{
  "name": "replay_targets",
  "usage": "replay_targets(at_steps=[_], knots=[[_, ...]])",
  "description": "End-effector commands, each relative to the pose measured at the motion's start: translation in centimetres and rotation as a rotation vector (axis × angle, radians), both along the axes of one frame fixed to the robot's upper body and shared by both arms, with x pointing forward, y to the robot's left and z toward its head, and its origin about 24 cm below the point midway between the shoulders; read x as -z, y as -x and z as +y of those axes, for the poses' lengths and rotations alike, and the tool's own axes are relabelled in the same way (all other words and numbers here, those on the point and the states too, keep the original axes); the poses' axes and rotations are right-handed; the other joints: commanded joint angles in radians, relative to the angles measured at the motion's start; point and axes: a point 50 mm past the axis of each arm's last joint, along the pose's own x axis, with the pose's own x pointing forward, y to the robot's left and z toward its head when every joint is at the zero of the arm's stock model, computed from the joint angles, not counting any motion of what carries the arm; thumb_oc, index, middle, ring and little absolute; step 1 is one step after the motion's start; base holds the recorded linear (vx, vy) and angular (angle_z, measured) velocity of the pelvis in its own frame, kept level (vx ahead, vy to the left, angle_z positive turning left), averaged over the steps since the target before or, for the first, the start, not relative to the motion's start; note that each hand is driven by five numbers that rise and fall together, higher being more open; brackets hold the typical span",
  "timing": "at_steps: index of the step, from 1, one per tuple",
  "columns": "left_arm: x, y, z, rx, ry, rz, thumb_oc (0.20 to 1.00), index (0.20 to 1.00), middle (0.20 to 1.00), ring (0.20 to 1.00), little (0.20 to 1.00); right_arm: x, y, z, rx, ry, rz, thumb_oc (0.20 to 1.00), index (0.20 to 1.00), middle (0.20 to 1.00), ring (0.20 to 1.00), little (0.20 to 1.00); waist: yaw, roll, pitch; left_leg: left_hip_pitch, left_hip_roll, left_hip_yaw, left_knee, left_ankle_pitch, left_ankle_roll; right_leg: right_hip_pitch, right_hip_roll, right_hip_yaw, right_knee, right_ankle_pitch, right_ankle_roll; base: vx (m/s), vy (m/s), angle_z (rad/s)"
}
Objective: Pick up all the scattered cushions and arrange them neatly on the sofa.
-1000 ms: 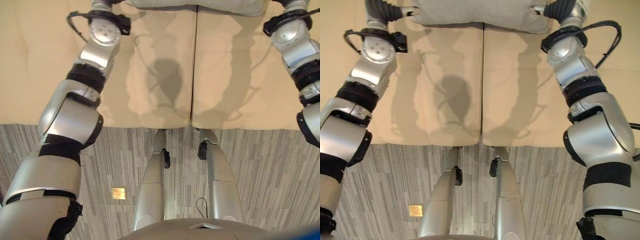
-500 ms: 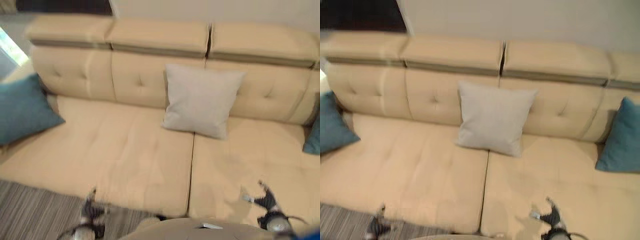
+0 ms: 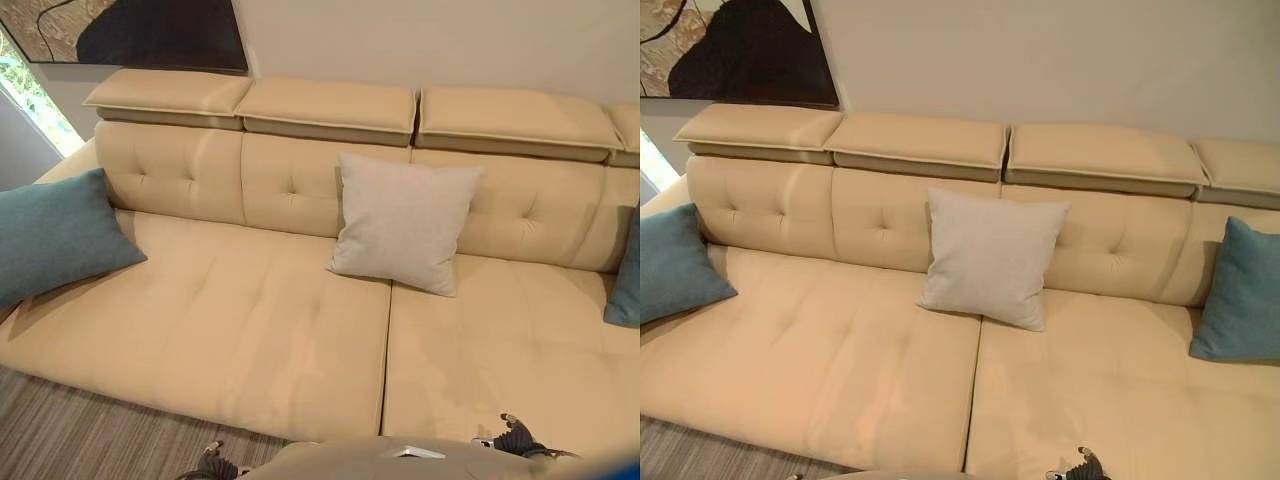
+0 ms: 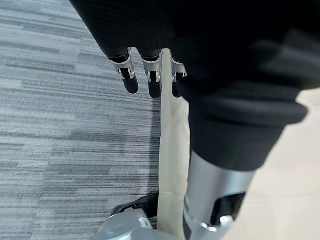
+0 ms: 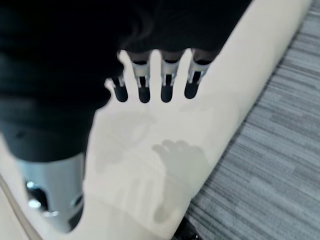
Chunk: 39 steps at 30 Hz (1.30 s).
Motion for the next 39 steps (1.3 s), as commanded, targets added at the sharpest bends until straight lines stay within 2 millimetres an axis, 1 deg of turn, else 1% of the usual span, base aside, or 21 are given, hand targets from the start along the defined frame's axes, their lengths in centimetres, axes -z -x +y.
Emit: replay_targets(at_steps=[1, 5, 7, 8, 9, 11, 14, 16, 17, 18, 20, 21, 22, 23, 26, 27, 29, 34, 37, 38, 39], knots=[[-0.9, -4.0, 0.6, 0.063, -0.022, -0.105, 1.000, 1.000, 1.000, 1.000, 1.000, -0.5, -2.8, 0.3, -0.003, 0.000, -0.072, 1.000, 1.000, 1.000, 1.000, 1.000, 0.028, -0.049, 0.016, 0.041, 0.009, 0.012, 0.005, -0.073, -0.050, -0.039, -0.059, -0.013, -0.018, 0.054, 0.127, -0.07, 0.071, 0.01], [-1.1, -5.5, 0.3, 0.097, -0.017, -0.140, 1.000, 1.000, 1.000, 1.000, 1.000, -0.7, -3.2, -0.3, 0.010, 0.016, -0.070, 1.000, 1.000, 1.000, 1.000, 1.000, 0.036, -0.059, 0.034, 0.001, -0.011, -0.022, 0.007, -0.065, -0.039, -0.077, -0.073, -0.012, -0.014, 0.083, 0.131, -0.10, 0.045, -0.01], [-1.5, -6.4, 0.6, 0.105, -0.026, -0.160, 1.000, 1.000, 1.000, 1.000, 1.000, -1.0, -4.3, -0.3, -0.004, 0.019, -0.088, 1.000, 1.000, 1.000, 1.000, 1.000, 0.035, -0.058, 0.055, -0.032, -0.014, -0.038, 0.006, -0.050, -0.028, -0.153, -0.082, 0.013, 0.079, 0.079, 0.131, -0.25, 0.044, 0.02], [-1.7, -7.1, 0.7, 0.114, -0.032, -0.174, 1.000, 1.000, 1.000, 1.000, 1.000, -1.2, -4.8, -0.3, -0.009, 0.020, -0.103, 1.000, 1.000, 1.000, 1.000, 1.000, 0.035, -0.058, 0.065, -0.046, -0.014, -0.046, 0.008, -0.042, -0.023, -0.171, -0.075, 0.042, 0.116, 0.061, 0.127, -0.33, 0.024, 0.09], [-2.1, -8.4, 0.7, 0.147, -0.047, -0.200, 1.000, 1.000, 1.000, 1.000, 1.000, -1.5, -5.5, -0.3, 0.002, 0.016, -0.133, 1.000, 1.000, 1.000, 1.000, 1.000, 0.028, -0.050, 0.076, -0.093, -0.015, -0.073, 0.016, -0.014, -0.017, -0.184, -0.027, 0.121, 0.215, -0.011, 0.113, -0.31, 0.000, 0.23], [-2.3, -8.9, 0.7, 0.163, -0.050, -0.213, 1.000, 1.000, 1.000, 1.000, 1.000, -1.5, -5.4, -0.4, 0.032, 0.006, -0.143, 1.000, 1.000, 1.000, 1.000, 1.000, 0.031, -0.052, 0.060, -0.141, -0.021, -0.110, 0.023, 0.005, -0.020, -0.155, 0.004, 0.157, 0.242, -0.057, 0.108, -0.21, -0.082, 1.26], [-2.3, -9.3, 0.3, 0.161, -0.042, -0.228, 1.000, 1.000, 1.000, 1.000, 1.000, -1.5, -5.4, -0.4, 0.035, 0.009, -0.148, 1.000, 1.000, 1.000, 1.000, 1.000, 0.042, -0.074, 0.054, -0.199, -0.034, -0.151, 0.034, 0.038, -0.042, -0.079, 0.019, 0.176, 0.129, -0.078, 0.082, -0.14, -0.184, 0.90], [-2.2, -9.5, -0.2, 0.140, -0.021, -0.240, 1.000, 1.000, 1.000, 1.000, 1.000, -1.6, -5.6, -0.6, 0.039, 0.022, -0.156, 1.000, 1.000, 1.000, 1.000, 1.000, 0.043, -0.069, 0.063, -0.256, -0.035, -0.188, 0.054, 0.073, -0.074, -0.061, 0.053, 0.188, 0.056, -0.080, 0.066, -0.21, -0.154, 0.81], [-2.2, -9.5, -0.2, 0.140, -0.020, -0.240, 1.000, 1.000, 1.000, 1.000, 1.000, -1.6, -5.6, -0.6, 0.039, 0.022, -0.156, 1.000, 1.000, 1.000, 1.000, 1.000, 0.041, -0.069, 0.063, -0.257, -0.036, -0.190, 0.055, 0.073, -0.074, -0.060, 0.053, 0.187, 0.055, -0.080, 0.066, -0.29, -0.123, 1.31], [-2.0, -9.3, -0.7, 0.132, -0.010, -0.237, 1.000, 1.000, 1.000, 1.000, 1.000, -1.8, -5.6, -1.1, 0.047, 0.037, -0.162, 1.000, 1.000, 1.000, 1.000, 1.000, 0.040, -0.059, 0.079, -0.297, -0.040, -0.205, 0.066, 0.102, -0.089, -0.059, 0.067, 0.169, 0.031, -0.070, 0.062, -0.24, -0.067, 1.66], [-1.8, -9.1, -0.9, 0.117, -0.007, -0.230, 1.000, 1.000, 1.000, 1.000, 1.000, -1.9, -5.6, -1.5, 0.062, 0.047, -0.162, 1.000, 1.000, 1.000, 1.000, 1.000, 0.029, -0.068, 0.087, -0.318, -0.043, -0.160, 0.114, 0.074, -0.070, -0.069, 0.057, 0.140, 0.017, -0.046, 0.064, -0.31, -0.072, 1.00], [-1.7, -8.6, -0.9, 0.107, -0.010, -0.219, 1.000, 1.000, 1.000, 1.000, 1.000, -1.8, -5.1, -1.6, 0.076, 0.045, -0.151, 1.000, 1.000, 1.000, 1.000, 1.000, 0.023, -0.086, 0.090, -0.303, -0.045, -0.109, 0.197, 0.000, -0.048, -0.071, 0.032, 0.097, 0.005, -0.021, 0.061, -0.21, -0.039, 0.73], [-1.7, -8.6, -0.9, 0.107, -0.010, -0.219, 1.000, 1.000, 1.000, 1.000, 1.000, -1.8, -5.1, -1.6, 0.076, 0.045, -0.151, 1.000, 1.000, 1.000, 1.000, 1.000, 0.021, -0.085, 0.087, -0.308, -0.045, -0.110, 0.198, 0.002, -0.048, -0.075, 0.033, 0.095, 0.005, -0.020, 0.061, -0.23, -0.021, 1.05], [-1.5, -8.1, -1.0, 0.096, -0.008, -0.204, 1.000, 1.000, 1.000, 1.000, 1.000, -1.6, -4.7, -1.6, 0.095, 0.041, -0.143, 1.000, 1.000, 1.000, 1.000, 1.000, 0.009, -0.100, 0.090, -0.279, -0.051, -0.085, 0.261, -0.068, -0.041, -0.082, 0.008, 0.063, -0.002, 0.000, 0.059, -0.12, 0.003, 0.85], [-1.3, -7.9, -1.2, 0.100, -0.005, -0.196, 1.000, 1.000, 1.000, 1.000, 1.000, -1.3, -3.9, -1.4, 0.130, 0.026, -0.129, 1.000, 1.000, 1.000, 1.000, 1.000, -0.020, -0.107, 0.084, -0.237, -0.021, -0.018, 0.310, -0.124, -0.031, -0.093, -0.014, -0.001, -0.008, 0.008, 0.057, -0.11, 0.041, 1.02], [-1.5, -8.4, -1.3, 0.119, -0.005, -0.209, 1.000, 1.000, 1.000, 1.000, 1.000, -1.1, -3.4, -1.1, 0.146, 0.011, -0.116, 1.000, 1.000, 1.000, 1.000, 1.000, -0.037, -0.106, 0.084, -0.207, 0.026, 0.064, 0.324, -0.142, -0.031, -0.089, -0.029, -0.052, -0.006, 0.007, 0.054, -0.06, 0.110, 1.16], [-1.5, -8.5, -1.4, 0.133, -0.007, -0.210, 1.000, 1.000, 1.000, 1.000, 1.000, -0.8, -3.4, -0.6, 0.143, -0.002, -0.104, 1.000, 1.000, 1.000, 1.000, 1.000, -0.045, -0.094, 0.074, -0.139, 0.036, 0.106, 0.227, -0.132, -0.044, -0.079, -0.033, -0.101, -0.004, 0.015, 0.063, 0.00, 0.152, 1.42], [-1.4, -7.8, -0.6, 0.109, -0.021, -0.183, 1.000, 1.000, 1.000, 1.000, 1.000, -0.8, -4.8, 0.6, 0.082, -0.017, -0.115, 1.000, 1.000, 1.000, 1.000, 1.000, -0.029, -0.115, 0.059, -0.100, -0.011, 0.075, 0.138, -0.129, -0.031, -0.079, -0.054, -0.109, 0.025, 0.027, 0.082, 0.02, 0.198, 0.54], [-1.6, -7.2, 0.9, 0.057, -0.045, -0.169, 1.000, 1.000, 1.000, 1.000, 1.000, -1.1, -6.1, 1.2, 0.047, -0.029, -0.139, 1.000, 1.000, 1.000, 1.000, 1.000, -0.008, -0.113, 0.065, -0.087, -0.036, 0.041, 0.102, -0.120, -0.009, -0.129, -0.086, -0.101, 0.176, -0.006, 0.082, 0.01, 0.186, 0.34], [-1.8, -7.4, 1.1, 0.052, -0.047, -0.179, 1.000, 1.000, 1.000, 1.000, 1.000, -1.1, -6.2, 1.4, 0.039, -0.032, -0.143, 1.000, 1.000, 1.000, 1.000, 1.000, -0.007, -0.110, 0.068, -0.083, -0.040, 0.026, 0.098, -0.120, -0.006, -0.138, -0.084, -0.084, 0.195, -0.010, 0.084, 0.07, 0.121, 0.56], [-1.9, -7.7, 1.2, 0.050, -0.049, -0.196, 1.000, 1.000, 1.000, 1.000, 1.000, -1.1, -6.1, 1.5, 0.041, -0.037, -0.143, 1.000, 1.000, 1.000, 1.000, 1.000, -0.015, -0.104, 0.073, -0.066, -0.050, -0.011, 0.084, -0.117, -0.002, -0.158, -0.048, -0.012, 0.209, -0.024, 0.074, 0.11, 0.068, 0.69]])
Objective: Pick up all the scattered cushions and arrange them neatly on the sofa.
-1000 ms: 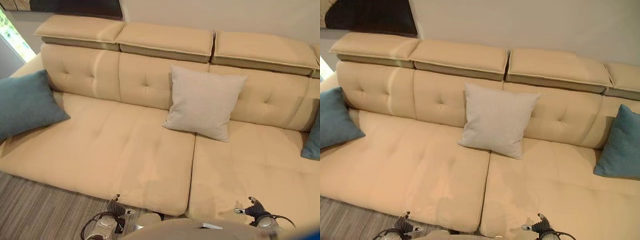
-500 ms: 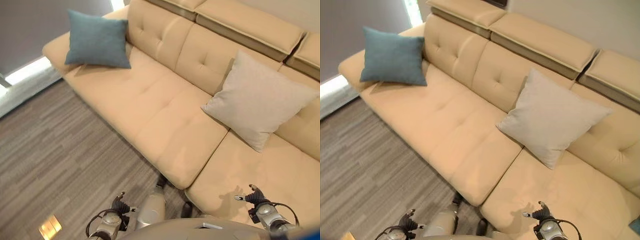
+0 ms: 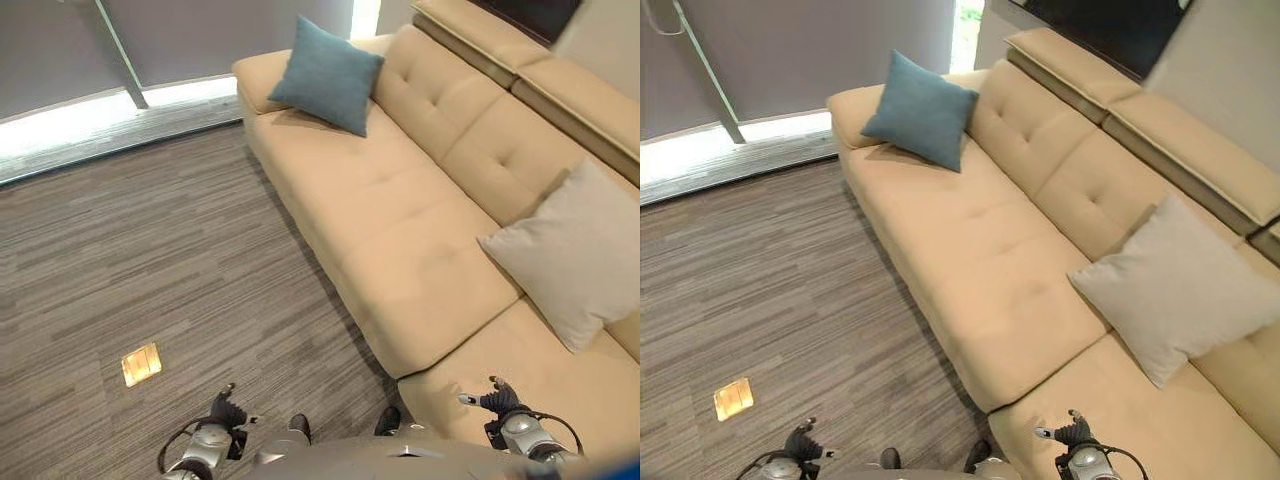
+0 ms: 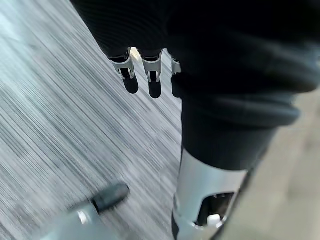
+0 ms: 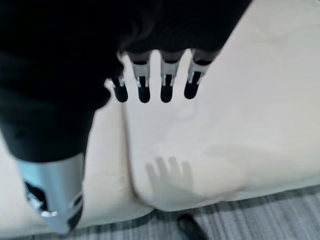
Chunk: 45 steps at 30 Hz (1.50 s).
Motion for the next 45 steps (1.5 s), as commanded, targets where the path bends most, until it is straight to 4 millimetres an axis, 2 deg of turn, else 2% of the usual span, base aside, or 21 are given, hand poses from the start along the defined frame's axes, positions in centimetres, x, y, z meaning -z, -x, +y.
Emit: replay_targets(at_steps=[1, 2, 3, 4, 9, 10, 11, 14, 15, 16, 17, 19, 20, 23, 25, 27, 30, 32, 35, 37, 45], knots=[[-0.4, -2.1, -0.7, 0.000, 0.019, -0.072, 1.000, 1.000, 1.000, 1.000, 1.000, -0.3, -0.8, 0.3, -0.031, 0.005, -0.025, 1.000, 1.000, 1.000, 1.000, 1.000, -0.026, 0.014, 0.021, -0.054, 0.010, -0.121, 0.040, -0.019, -0.091, 0.055, 0.167, 0.168, -0.114, -0.003, 0.038, 0.21, 0.061, 1.10], [-0.4, -2.2, -0.8, 0.012, 0.016, -0.075, 1.000, 1.000, 1.000, 1.000, 1.000, -0.2, -0.6, 0.1, -0.028, 0.008, -0.018, 1.000, 1.000, 1.000, 1.000, 1.000, -0.036, 0.015, 0.023, -0.050, -0.008, -0.165, 0.035, -0.014, -0.091, 0.027, 0.204, 0.246, -0.148, 0.011, 0.043, 0.16, 0.032, 1.38], [-0.4, -2.2, -0.8, 0.012, 0.016, -0.075, 1.000, 1.000, 1.000, 1.000, 1.000, -0.2, -0.6, 0.1, -0.028, 0.008, -0.018, 1.000, 1.000, 1.000, 1.000, 1.000, -0.037, 0.016, 0.023, -0.048, -0.008, -0.166, 0.035, -0.015, -0.091, 0.029, 0.205, 0.245, -0.148, 0.010, 0.042, 0.28, -0.010, 1.56], [-0.4, -2.7, -1.1, 0.036, 0.015, -0.073, 1.000, 1.000, 1.000, 1.000, 1.000, -0.2, -0.6, 0.0, -0.025, 0.009, -0.017, 1.000, 1.000, 1.000, 1.000, 1.000, -0.049, 0.016, 0.035, -0.036, -0.029, -0.235, 0.034, -0.021, -0.093, 0.015, 0.220, 0.288, -0.172, 0.027, 0.045, 0.17, -0.033, 1.19], [0.0, -2.3, -1.8, 0.061, 0.032, -0.045, 1.000, 1.000, 1.000, 1.000, 1.000, -0.2, -0.2, -0.2, -0.016, 0.007, -0.010, 1.000, 1.000, 1.000, 1.000, 1.000, -0.062, 0.008, 0.031, -0.038, -0.051, -0.280, 0.118, -0.071, -0.107, 0.074, 0.209, 0.250, -0.219, 0.040, 0.037, 0.23, -0.098, 1.14], [0.0, -2.4, -1.9, 0.066, 0.036, -0.045, 1.000, 1.000, 1.000, 1.000, 1.000, -0.2, -0.2, -0.4, -0.009, 0.008, -0.010, 1.000, 1.000, 1.000, 1.000, 1.000, -0.064, 0.005, 0.035, -0.059, -0.050, -0.263, 0.163, -0.082, -0.118, 0.092, 0.202, 0.235, -0.233, 0.040, 0.036, 0.11, -0.034, 1.07], [0.0, -2.5, -2.1, 0.064, 0.038, -0.046, 1.000, 1.000, 1.000, 1.000, 1.000, -0.4, -0.5, -0.5, 0.003, 0.007, -0.026, 1.000, 1.000, 1.000, 1.000, 1.000, -0.063, -0.006, 0.044, -0.125, -0.026, -0.178, 0.238, -0.078, -0.136, 0.124, 0.182, 0.205, -0.261, 0.038, 0.039, 0.09, -0.007, 0.60], [0.0, -2.2, -1.6, 0.051, 0.026, -0.036, 1.000, 1.000, 1.000, 1.000, 1.000, -0.5, -0.8, -0.5, -0.003, 0.010, -0.030, 1.000, 1.000, 1.000, 1.000, 1.000, -0.046, -0.017, 0.031, -0.198, 0.032, -0.043, 0.198, -0.037, -0.121, 0.158, 0.193, 0.180, -0.301, 0.028, 0.039, 0.15, 0.007, 0.56], [0.0, -2.2, -1.6, 0.051, 0.026, -0.036, 1.000, 1.000, 1.000, 1.000, 1.000, -0.4, -0.8, -0.4, -0.003, 0.009, -0.030, 1.000, 1.000, 1.000, 1.000, 1.000, -0.046, -0.017, 0.029, -0.198, 0.032, -0.043, 0.197, -0.036, -0.121, 0.157, 0.193, 0.180, -0.301, 0.028, 0.039, 0.47, 0.046, 0.15], [-0.1, -1.3, -0.5, 0.001, 0.007, -0.019, 1.000, 1.000, 1.000, 1.000, 1.000, -0.2, -0.7, 0.1, -0.026, 0.011, -0.011, 1.000, 1.000, 1.000, 1.000, 1.000, -0.015, -0.032, 0.013, -0.280, 0.048, -0.019, 0.161, 0.042, -0.132, 0.199, 0.224, 0.199, -0.302, -0.015, 0.029, 0.53, 0.123, 0.01], [0.1, -0.7, -0.3, -0.004, 0.003, 0.002, 1.000, 1.000, 1.000, 1.000, 1.000, 0.1, -0.3, 0.6, -0.039, 0.002, 0.003, 1.000, 1.000, 1.000, 1.000, 1.000, -0.015, -0.040, -0.002, -0.245, 0.047, -0.018, 0.139, 0.039, -0.124, 0.212, 0.221, 0.203, -0.290, -0.024, 0.033, 0.70, 0.215, -0.29], [0.0, -0.2, 0.2, -0.012, -0.008, 0.014, 1.000, 1.000, 1.000, 1.000, 1.000, 0.3, -0.1, 1.3, -0.049, -0.015, 0.009, 1.000, 1.000, 1.000, 1.000, 1.000, -0.005, -0.053, -0.019, -0.186, 0.035, -0.017, 0.121, 0.015, -0.100, 0.205, 0.186, 0.220, -0.174, -0.022, 0.058, 0.50, 0.371, -0.47], [-0.7, -1.6, 0.9, -0.002, -0.035, -0.030, 1.000, 1.000, 1.000, 1.000, 1.000, -0.1, -1.7, 2.0, -0.086, -0.023, -0.033, 1.000, 1.000, 1.000, 1.000, 1.000, -0.027, -0.018, 0.022, -0.125, 0.038, -0.032, 0.101, -0.005, -0.062, 0.052, 0.154, 0.250, 0.139, 0.092, 0.069, 0.55, 0.511, -0.17], [-0.7, -2.1, 0.5, 0.014, -0.029, -0.037, 1.000, 1.000, 1.000, 1.000, 1.000, -0.5, -2.6, 1.8, -0.108, -0.010, -0.056, 1.000, 1.000, 1.000, 1.000, 1.000, -0.052, 0.004, 0.031, -0.039, 0.016, -0.062, 0.065, -0.043, -0.061, -0.054, 0.178, 0.209, 0.008, 0.046, 0.042, 0.43, 0.220, -0.19], [-0.6, -2.5, 0.1, 0.031, -0.020, -0.038, 1.000, 1.000, 1.000, 1.000, 1.000, -0.6, -2.5, 1.4, -0.110, 0.008, -0.046, 1.000, 1.000, 1.000, 1.000, 1.000, -0.078, -0.007, 0.046, 0.008, -0.013, -0.095, 0.084, -0.097, -0.068, -0.064, 0.175, 0.177, -0.191, 0.090, 0.071, 0.45, -0.007, 0.60], [-0.4, -2.1, -0.3, 0.044, -0.018, -0.024, 1.000, 1.000, 1.000, 1.000, 1.000, -0.4, -1.8, 1.4, -0.093, -0.002, -0.034, 1.000, 1.000, 1.000, 1.000, 1.000, -0.082, -0.013, 0.033, 0.028, -0.016, -0.100, 0.101, -0.123, -0.081, -0.028, 0.188, 0.203, -0.206, 0.096, 0.060, 0.32, -0.047, 1.17], [-0.2, -2.0, -0.8, 0.065, 0.000, -0.020, 1.000, 1.000, 1.000, 1.000, 1.000, -0.3, -1.2, 0.6, -0.052, 0.003, -0.027, 1.000, 1.000, 1.000, 1.000, 1.000, -0.078, -0.028, 0.031, -0.055, 0.013, -0.077, 0.340, -0.098, -0.145, 0.042, 0.177, 0.183, -0.250, 0.103, 0.041, 0.21, -0.120, 0.75], [-0.3, -2.7, -1.2, 0.075, 0.009, -0.031, 1.000, 1.000, 1.000, 1.000, 1.000, -0.4, -1.1, 0.2, -0.023, 0.005, -0.022, 1.000, 1.000, 1.000, 1.000, 1.000, -0.064, -0.046, 0.049, -0.190, 0.045, -0.064, 0.544, -0.075, -0.141, 0.090, 0.180, 0.193, -0.274, 0.084, 0.009, 0.13, -0.108, -0.03], [-0.1, -2.4, -1.4, 0.084, 0.013, -0.015, 1.000, 1.000, 1.000, 1.000, 1.000, -0.4, -1.0, 0.1, -0.021, 0.008, -0.021, 1.000, 1.000, 1.000, 1.000, 1.000, -0.057, -0.049, 0.040, -0.198, 0.039, -0.070, 0.436, -0.119, -0.118, 0.106, 0.183, 0.213, -0.282, 0.071, 0.016, 0.17, 0.029, -0.74], [0.2, -2.1, -1.9, 0.091, 0.031, -0.003, 1.000, 1.000, 1.000, 1.000, 1.000, -0.4, -0.9, -0.1, -0.029, 0.022, -0.013, 1.000, 1.000, 1.000, 1.000, 1.000, -0.040, -0.019, 0.030, -0.191, -0.014, -0.183, 0.193, -0.035, -0.127, 0.140, 0.216, 0.264, -0.278, 0.044, 0.020, 0.29, 0.204, -0.69], [0.3, -1.4, -1.6, 0.071, 0.031, 0.015, 1.000, 1.000, 1.000, 1.000, 1.000, -0.4, -1.6, 0.7, -0.050, 0.006, -0.028, 1.000, 1.000, 1.000, 1.000, 1.000, -0.043, 0.009, 0.009, -0.088, -0.005, -0.130, 0.116, -0.034, -0.086, 0.093, 0.182, 0.266, -0.121, 0.027, 0.050, 0.11, 0.157, -0.66]])
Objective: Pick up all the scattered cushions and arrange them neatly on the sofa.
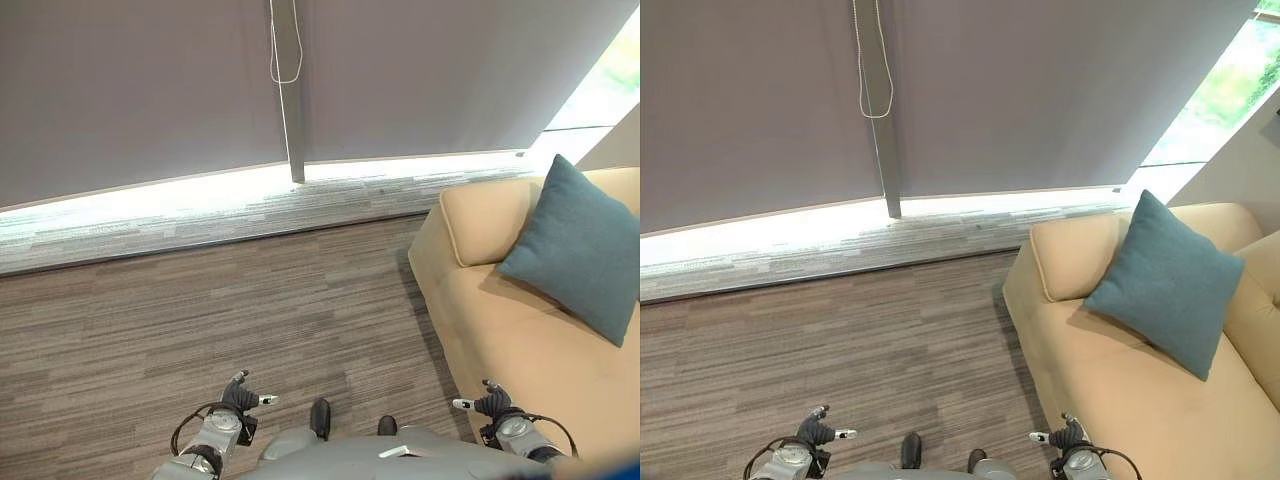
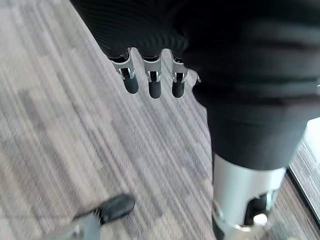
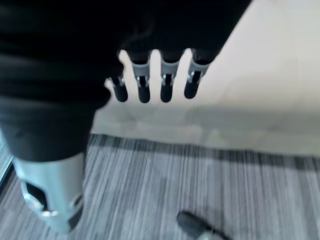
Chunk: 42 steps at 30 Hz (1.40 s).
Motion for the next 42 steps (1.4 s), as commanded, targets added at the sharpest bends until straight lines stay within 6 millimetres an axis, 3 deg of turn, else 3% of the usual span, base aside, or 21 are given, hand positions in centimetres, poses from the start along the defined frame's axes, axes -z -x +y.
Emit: replay_targets(at_steps=[1, 2, 3, 7, 10, 11, 14, 16, 20, 23, 25, 26, 28, 31, 35, 38, 39, 41, 42], knots=[[0.0, 1.0, 1.0, -0.034, -0.017, 0.020, 1.000, 1.000, 1.000, 1.000, 1.000, -1.0, -1.9, -1.3, -0.025, 0.055, -0.059, 1.000, 1.000, 1.000, 1.000, 1.000, 0.026, -0.029, 0.000, -0.057, 0.043, 0.017, 0.143, -0.144, -0.029, 0.004, 0.036, -0.061, -0.051, 0.095, 0.019, 0.00, 0.070, -0.70], [0.0, 1.0, 1.1, -0.042, -0.015, 0.015, 1.000, 1.000, 1.000, 1.000, 1.000, -1.1, -2.2, -1.2, -0.037, 0.060, -0.063, 1.000, 1.000, 1.000, 1.000, 1.000, 0.034, -0.027, 0.002, -0.052, 0.046, 0.034, 0.139, -0.146, -0.029, 0.000, 0.015, -0.100, -0.062, 0.103, 0.021, -0.03, 0.020, -0.75], [0.0, 1.0, 1.2, -0.063, -0.010, 0.007, 1.000, 1.000, 1.000, 1.000, 1.000, -1.4, -3.0, -1.3, -0.051, 0.072, -0.082, 1.000, 1.000, 1.000, 1.000, 1.000, 0.050, -0.020, 0.004, -0.045, 0.059, 0.065, 0.131, -0.150, -0.034, -0.010, -0.025, -0.197, -0.087, 0.122, 0.023, -0.03, -0.018, -0.92], [-0.1, 0.8, 1.3, -0.073, -0.009, 0.001, 1.000, 1.000, 1.000, 1.000, 1.000, -1.9, -4.0, -1.4, -0.086, 0.099, -0.097, 1.000, 1.000, 1.000, 1.000, 1.000, 0.068, -0.006, 0.011, -0.019, 0.088, 0.115, 0.128, -0.165, -0.038, -0.024, -0.084, -0.304, -0.111, 0.154, 0.034, 0.03, -0.058, -1.26], [-0.2, 0.5, 1.4, -0.056, -0.021, -0.003, 1.000, 1.000, 1.000, 1.000, 1.000, -1.7, -3.6, -1.5, -0.070, 0.091, -0.084, 1.000, 1.000, 1.000, 1.000, 1.000, 0.048, -0.013, 0.006, -0.023, 0.086, 0.108, 0.123, -0.164, -0.037, -0.033, -0.077, -0.220, -0.107, 0.157, 0.039, 0.06, -0.150, -0.29], [-0.3, 0.3, 1.3, -0.045, -0.022, -0.007, 1.000, 1.000, 1.000, 1.000, 1.000, -1.6, -3.2, -1.5, -0.063, 0.092, -0.073, 1.000, 1.000, 1.000, 1.000, 1.000, 0.038, -0.014, 0.004, -0.025, 0.093, 0.107, 0.129, -0.168, -0.040, -0.040, -0.068, -0.158, -0.106, 0.164, 0.045, 0.05, -0.170, -0.07], [-0.3, -0.1, 1.1, -0.027, -0.022, -0.009, 1.000, 1.000, 1.000, 1.000, 1.000, -1.3, -2.6, -1.6, -0.058, 0.088, -0.050, 1.000, 1.000, 1.000, 1.000, 1.000, 0.030, -0.023, -0.002, -0.022, 0.099, 0.106, 0.137, -0.178, -0.051, -0.025, -0.060, -0.137, -0.137, 0.165, 0.045, 0.13, -0.277, 0.31], [-0.3, -0.6, 0.7, -0.025, -0.010, -0.019, 1.000, 1.000, 1.000, 1.000, 1.000, -1.1, -2.0, -1.7, -0.044, 0.085, -0.036, 1.000, 1.000, 1.000, 1.000, 1.000, 0.013, -0.028, -0.002, -0.025, 0.129, 0.090, 0.152, -0.174, -0.077, -0.013, -0.027, -0.113, -0.159, 0.152, 0.034, 0.11, -0.310, -0.03], [-0.3, -1.1, -0.2, 0.011, 0.013, -0.026, 1.000, 1.000, 1.000, 1.000, 1.000, -0.9, -0.8, -2.6, -0.008, 0.094, -0.011, 1.000, 1.000, 1.000, 1.000, 1.000, -0.001, -0.037, 0.017, -0.056, 0.145, 0.052, 0.251, -0.168, -0.101, 0.041, 0.004, -0.128, -0.198, 0.129, 0.002, 0.09, -0.193, 0.28], [-0.2, -1.5, -1.0, 0.034, 0.036, -0.031, 1.000, 1.000, 1.000, 1.000, 1.000, -0.9, -0.4, -3.1, 0.023, 0.099, 0.001, 1.000, 1.000, 1.000, 1.000, 1.000, 0.010, -0.047, 0.032, -0.132, 0.080, -0.021, 0.256, -0.163, -0.091, 0.071, 0.020, -0.110, -0.226, 0.123, -0.009, 0.14, -0.082, 0.13], [-0.1, -1.4, -1.2, 0.037, 0.040, -0.021, 1.000, 1.000, 1.000, 1.000, 1.000, -0.8, -0.2, -3.1, 0.026, 0.105, 0.010, 1.000, 1.000, 1.000, 1.000, 1.000, 0.027, -0.040, 0.035, -0.193, 0.035, -0.074, 0.207, -0.119, -0.083, 0.081, 0.040, -0.084, -0.232, 0.114, -0.007, 0.19, 0.027, -0.04], [0.1, -0.9, -1.3, 0.028, 0.049, -0.006, 1.000, 1.000, 1.000, 1.000, 1.000, -0.8, -0.2, -3.1, 0.022, 0.105, 0.012, 1.000, 1.000, 1.000, 1.000, 1.000, 0.032, -0.030, 0.026, -0.185, 0.033, -0.100, 0.166, -0.106, -0.076, 0.082, 0.054, -0.064, -0.220, 0.091, -0.009, 0.18, 0.106, -0.35], [0.4, 0.1, -1.0, 0.014, 0.043, 0.025, 1.000, 1.000, 1.000, 1.000, 1.000, -0.6, -0.2, -2.5, 0.009, 0.089, 0.015, 1.000, 1.000, 1.000, 1.000, 1.000, 0.033, -0.023, 0.018, -0.159, 0.033, -0.087, 0.155, -0.104, -0.060, 0.068, 0.045, -0.059, -0.138, 0.067, -0.008, 0.22, 0.186, -0.96], [0.1, 0.1, -0.1, -0.016, 0.025, 0.012, 1.000, 1.000, 1.000, 1.000, 1.000, -0.8, -1.4, -1.6, -0.030, 0.075, -0.018, 1.000, 1.000, 1.000, 1.000, 1.000, 0.045, -0.010, 0.033, -0.124, 0.039, -0.057, 0.163, -0.125, -0.033, -0.026, 0.006, -0.078, 0.049, 0.083, 0.015, 0.13, 0.147, -1.27], [0.0, 0.1, 0.2, -0.019, 0.017, 0.008, 1.000, 1.000, 1.000, 1.000, 1.000, -1.0, -2.0, -1.3, -0.046, 0.071, -0.042, 1.000, 1.000, 1.000, 1.000, 1.000, 0.045, 0.002, 0.041, -0.099, 0.045, -0.046, 0.165, -0.142, -0.015, -0.072, -0.019, -0.102, 0.118, 0.100, 0.013, 0.10, 0.052, -0.41], [0.1, 0.3, 0.3, -0.020, 0.016, 0.015, 1.000, 1.000, 1.000, 1.000, 1.000, -1.4, -2.8, -1.5, -0.052, 0.077, -0.074, 1.000, 1.000, 1.000, 1.000, 1.000, 0.053, 0.001, 0.025, -0.063, 0.054, -0.017, 0.156, -0.175, -0.020, -0.057, -0.057, -0.182, -0.040, 0.115, 0.010, 0.20, -0.091, -0.16], [0.1, 0.2, 0.3, -0.021, 0.016, 0.017, 1.000, 1.000, 1.000, 1.000, 1.000, -1.6, -3.3, -1.4, -0.067, 0.085, -0.082, 1.000, 1.000, 1.000, 1.000, 1.000, 0.054, 0.004, 0.024, -0.042, 0.064, -0.001, 0.156, -0.192, -0.024, -0.087, -0.078, -0.219, -0.111, 0.161, 0.027, 0.23, -0.128, -0.89], [0.0, 0.2, 0.5, -0.039, 0.015, 0.010, 1.000, 1.000, 1.000, 1.000, 1.000, -1.9, -4.1, -1.4, -0.096, 0.102, -0.097, 1.000, 1.000, 1.000, 1.000, 1.000, 0.058, 0.013, 0.033, -0.017, 0.086, 0.024, 0.160, -0.205, -0.034, -0.123, -0.108, -0.280, -0.151, 0.191, 0.041, 0.26, -0.162, -0.92], [0.0, 0.2, 0.6, -0.042, 0.015, 0.009, 1.000, 1.000, 1.000, 1.000, 1.000, -2.0, -4.2, -1.4, -0.099, 0.104, -0.100, 1.000, 1.000, 1.000, 1.000, 1.000, 0.062, 0.017, 0.027, 0.002, 0.095, 0.022, 0.156, -0.230, -0.042, -0.101, -0.098, -0.279, -0.175, 0.180, 0.054, 0.20, -0.157, -0.74]])
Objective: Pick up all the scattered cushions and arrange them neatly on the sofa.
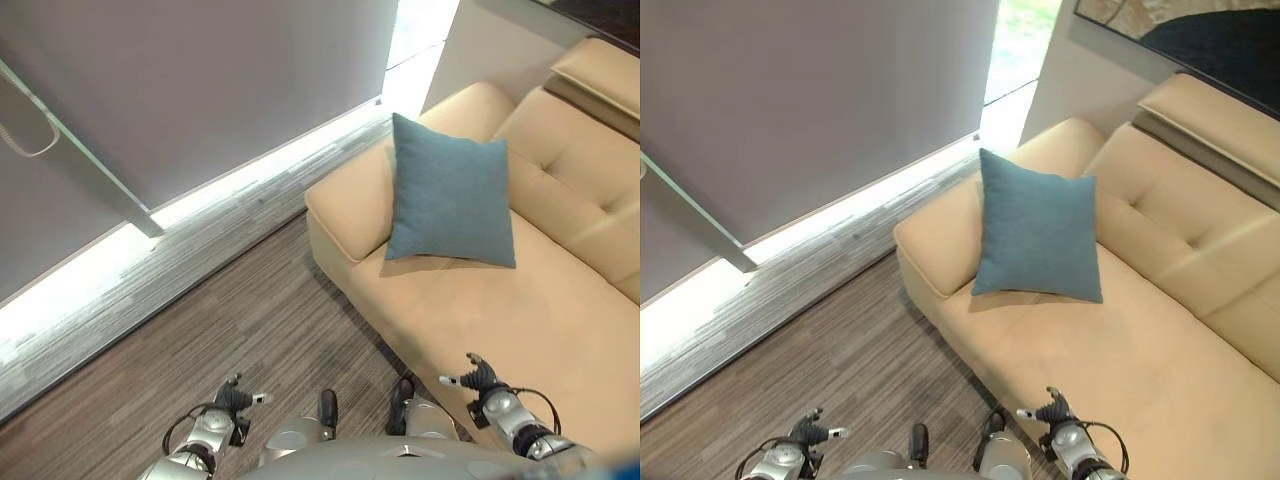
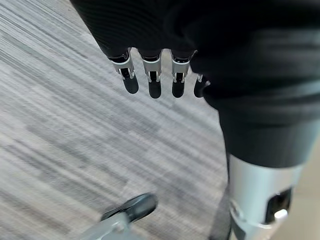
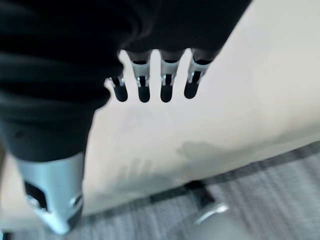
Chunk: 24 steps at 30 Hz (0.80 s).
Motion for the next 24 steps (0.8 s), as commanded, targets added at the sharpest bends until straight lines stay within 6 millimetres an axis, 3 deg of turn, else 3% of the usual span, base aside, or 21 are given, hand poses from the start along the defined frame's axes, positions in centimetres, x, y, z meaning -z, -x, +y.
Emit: replay_targets(at_steps=[1, 5, 8, 10, 11, 14, 16, 18, 24], knots=[[-0.6, -1.2, 0.6, -0.024, -0.011, -0.061, 1.000, 1.000, 1.000, 1.000, 1.000, -0.5, 0.0, -2.1, -0.006, 0.087, 0.004, 1.000, 1.000, 1.000, 1.000, 1.000, 0.037, -0.015, -0.002, 0.005, 0.054, -0.072, 0.089, -0.113, -0.070, 0.055, 0.036, 0.014, -0.105, 0.085, -0.008, 0.24, -0.209, -0.66], [-0.4, -1.1, 0.3, -0.008, -0.005, -0.054, 1.000, 1.000, 1.000, 1.000, 1.000, -0.3, 0.6, -2.4, 0.025, 0.076, 0.010, 1.000, 1.000, 1.000, 1.000, 1.000, 0.016, -0.030, -0.032, 0.045, 0.104, -0.092, 0.078, -0.115, -0.116, 0.107, 0.078, 0.036, -0.130, 0.084, -0.021, 0.23, -0.306, -0.02], [-0.6, -2.1, -0.5, 0.009, 0.020, -0.084, 1.000, 1.000, 1.000, 1.000, 1.000, -0.4, 0.8, -2.9, 0.050, 0.081, 0.004, 1.000, 1.000, 1.000, 1.000, 1.000, 0.018, -0.032, -0.012, -0.024, 0.128, -0.123, 0.232, -0.069, -0.151, 0.153, 0.121, 0.049, -0.161, 0.054, -0.057, 0.09, -0.246, 0.05], [-0.6, -2.3, -0.6, 0.009, 0.025, -0.088, 1.000, 1.000, 1.000, 1.000, 1.000, -0.4, 0.8, -3.0, 0.057, 0.079, 0.005, 1.000, 1.000, 1.000, 1.000, 1.000, 0.016, -0.038, -0.014, -0.043, 0.125, -0.131, 0.253, -0.052, -0.152, 0.160, 0.122, 0.046, -0.167, 0.046, -0.063, 0.10, -0.085, 0.00], [-0.6, -2.7, -1.1, 0.016, 0.039, -0.095, 1.000, 1.000, 1.000, 1.000, 1.000, -0.3, 1.3, -3.4, 0.082, 0.082, 0.012, 1.000, 1.000, 1.000, 1.000, 1.000, 0.027, -0.055, -0.001, -0.127, 0.086, -0.158, 0.234, -0.072, -0.132, 0.188, 0.131, 0.066, -0.177, 0.023, -0.065, 0.17, -0.057, 0.14], [-0.7, -2.8, -1.2, 0.017, 0.042, -0.095, 1.000, 1.000, 1.000, 1.000, 1.000, -0.3, 1.5, -3.5, 0.089, 0.088, 0.020, 1.000, 1.000, 1.000, 1.000, 1.000, 0.040, -0.047, 0.006, -0.177, 0.073, -0.171, 0.151, -0.013, -0.137, 0.204, 0.146, 0.074, -0.182, 0.015, -0.061, 0.15, 0.021, 0.07], [-0.5, -2.6, -1.2, 0.011, 0.043, -0.087, 1.000, 1.000, 1.000, 1.000, 1.000, -0.2, 1.6, -3.7, 0.095, 0.091, 0.024, 1.000, 1.000, 1.000, 1.000, 1.000, 0.045, -0.033, -0.001, -0.165, 0.078, -0.194, 0.079, 0.015, -0.135, 0.212, 0.160, 0.091, -0.179, 0.003, -0.057, 0.16, 0.121, -0.21], [-0.4, -2.0, -1.0, 0.006, 0.038, -0.073, 1.000, 1.000, 1.000, 1.000, 1.000, -0.1, 1.8, -3.2, 0.100, 0.072, 0.021, 1.000, 1.000, 1.000, 1.000, 1.000, 0.046, -0.030, -0.023, -0.119, 0.069, -0.174, 0.050, 0.012, -0.121, 0.219, 0.148, 0.107, -0.173, 0.009, -0.047, 0.24, 0.220, -0.52], [-1.7, -4.2, 0.0, -0.053, 0.020, -0.195, 1.000, 1.000, 1.000, 1.000, 1.000, -0.7, 0.4, -3.1, 0.157, 0.042, -0.056, 1.000, 1.000, 1.000, 1.000, 1.000, 0.053, -0.035, -0.036, -0.075, 0.056, -0.125, 0.045, -0.012, -0.098, 0.208, 0.117, 0.136, -0.153, 0.019, -0.025, 0.12, 0.109, -0.35]])
